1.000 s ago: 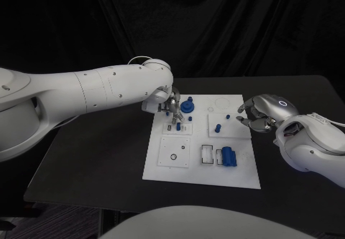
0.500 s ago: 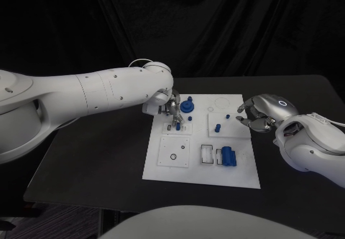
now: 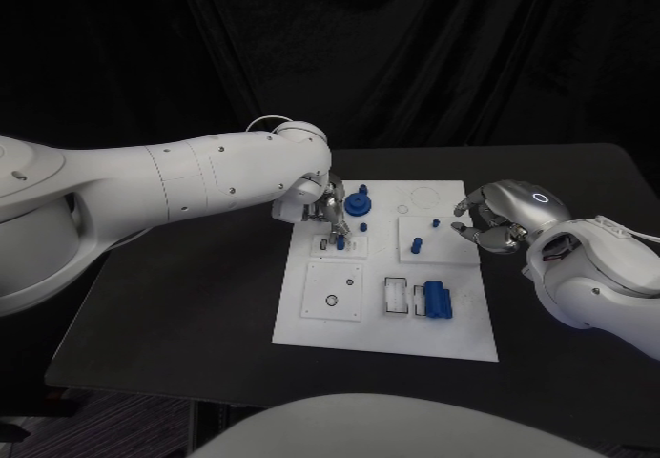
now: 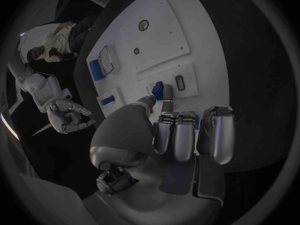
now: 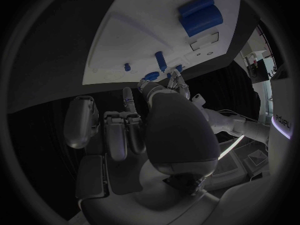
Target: Assemble the parts on the task board
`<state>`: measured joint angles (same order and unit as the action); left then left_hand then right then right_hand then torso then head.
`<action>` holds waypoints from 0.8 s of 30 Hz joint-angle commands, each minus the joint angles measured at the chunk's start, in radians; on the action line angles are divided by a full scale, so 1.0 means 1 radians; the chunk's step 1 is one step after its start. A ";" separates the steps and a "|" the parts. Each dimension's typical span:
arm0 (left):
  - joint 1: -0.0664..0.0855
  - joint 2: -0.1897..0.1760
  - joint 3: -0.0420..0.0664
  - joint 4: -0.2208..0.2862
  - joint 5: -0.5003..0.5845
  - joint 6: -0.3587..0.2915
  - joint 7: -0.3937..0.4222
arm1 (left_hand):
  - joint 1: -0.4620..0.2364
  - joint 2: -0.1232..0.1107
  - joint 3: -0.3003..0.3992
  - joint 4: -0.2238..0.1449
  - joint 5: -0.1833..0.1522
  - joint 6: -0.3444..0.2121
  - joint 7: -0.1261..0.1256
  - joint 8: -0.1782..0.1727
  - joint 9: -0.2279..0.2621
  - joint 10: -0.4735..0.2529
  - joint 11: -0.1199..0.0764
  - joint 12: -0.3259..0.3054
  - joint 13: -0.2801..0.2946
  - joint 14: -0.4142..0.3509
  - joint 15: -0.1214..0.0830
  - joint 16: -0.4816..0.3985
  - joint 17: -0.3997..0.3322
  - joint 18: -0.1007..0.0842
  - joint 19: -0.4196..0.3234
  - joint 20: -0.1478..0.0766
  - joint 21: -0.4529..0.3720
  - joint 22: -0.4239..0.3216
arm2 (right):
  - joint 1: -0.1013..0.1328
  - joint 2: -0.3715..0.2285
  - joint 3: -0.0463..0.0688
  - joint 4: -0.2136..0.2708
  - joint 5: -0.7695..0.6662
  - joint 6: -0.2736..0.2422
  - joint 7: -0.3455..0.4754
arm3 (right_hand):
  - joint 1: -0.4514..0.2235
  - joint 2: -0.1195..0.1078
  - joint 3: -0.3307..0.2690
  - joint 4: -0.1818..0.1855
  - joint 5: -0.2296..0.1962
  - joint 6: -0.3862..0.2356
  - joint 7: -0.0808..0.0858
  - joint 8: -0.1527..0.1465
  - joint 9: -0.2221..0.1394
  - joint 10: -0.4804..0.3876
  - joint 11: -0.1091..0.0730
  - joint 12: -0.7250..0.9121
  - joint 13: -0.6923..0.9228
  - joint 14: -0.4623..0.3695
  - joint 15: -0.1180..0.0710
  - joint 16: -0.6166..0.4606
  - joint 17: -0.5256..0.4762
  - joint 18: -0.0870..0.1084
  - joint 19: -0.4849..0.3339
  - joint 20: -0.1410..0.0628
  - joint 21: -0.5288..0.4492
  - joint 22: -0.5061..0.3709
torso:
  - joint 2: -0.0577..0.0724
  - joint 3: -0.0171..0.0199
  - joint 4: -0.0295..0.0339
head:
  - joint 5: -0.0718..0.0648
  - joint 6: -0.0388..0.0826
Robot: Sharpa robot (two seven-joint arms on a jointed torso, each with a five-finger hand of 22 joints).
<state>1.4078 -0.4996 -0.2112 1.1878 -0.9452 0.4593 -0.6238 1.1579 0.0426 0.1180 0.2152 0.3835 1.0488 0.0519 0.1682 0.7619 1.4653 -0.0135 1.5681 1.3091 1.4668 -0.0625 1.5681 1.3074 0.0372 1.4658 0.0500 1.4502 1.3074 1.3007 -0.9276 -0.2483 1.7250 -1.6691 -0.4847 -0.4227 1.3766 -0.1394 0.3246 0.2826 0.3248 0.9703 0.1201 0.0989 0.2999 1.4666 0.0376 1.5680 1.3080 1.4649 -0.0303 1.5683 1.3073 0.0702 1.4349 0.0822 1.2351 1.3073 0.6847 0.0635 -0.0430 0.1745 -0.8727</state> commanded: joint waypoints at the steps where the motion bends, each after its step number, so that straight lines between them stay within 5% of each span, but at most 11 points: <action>1: -0.003 0.002 0.001 0.000 0.004 0.008 0.006 | 0.005 -0.002 0.006 -0.001 0.007 0.007 0.000 -0.003 -0.001 0.105 -0.005 0.003 0.262 0.104 -0.004 0.003 0.263 -0.001 0.029 -0.005 -0.005 0.215 | -0.002 0.000 0.001 0.001 -0.003 0.000 -0.012 | 0.001 0.007 0.005 0.000 0.003 0.007 -0.001 -0.004 -0.001 0.104 0.002 0.003 0.263 0.106 0.002 0.003 0.263 0.006 -0.004 -0.002 -0.007 0.162 | 0.000 0.0002 -0.0006 | 0.002 0.000; 24: -0.012 0.007 0.001 -0.002 0.004 0.008 0.003 | -0.003 -0.019 0.039 -0.016 0.037 0.038 -0.010 0.018 0.022 0.105 -0.012 0.003 0.262 0.104 -0.009 0.003 0.263 -0.001 0.029 -0.008 -0.005 0.215 | -0.002 0.002 0.001 0.001 -0.003 0.009 -0.019 | 0.001 0.009 0.007 0.000 0.004 0.012 -0.002 -0.003 -0.002 0.104 0.001 0.003 0.263 0.106 0.002 0.003 0.263 0.009 -0.008 -0.002 -0.018 0.159 | 0.000 0.0002 -0.0001 | 0.002 0.000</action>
<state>1.4004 -0.4948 -0.2097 1.1861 -0.9446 0.4582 -0.6236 1.1551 0.0315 0.1498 0.2002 0.4211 1.0794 0.0427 0.1831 0.7825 1.4664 -0.0198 1.5681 1.3091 1.4668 -0.0625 1.5681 1.3075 0.0372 1.4658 0.0501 1.4464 1.3074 1.3007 -0.9260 -0.2483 1.7246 -1.6690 -0.4811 -0.4244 1.3766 -0.1394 0.3246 0.2826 0.3247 0.9741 0.1168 0.0989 0.2991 1.4666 0.0376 1.5680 1.3077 1.4649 -0.0303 1.5683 1.3074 0.0702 1.4346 0.0820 1.2222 1.3079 0.6847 0.0635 -0.0430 0.1758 -0.8727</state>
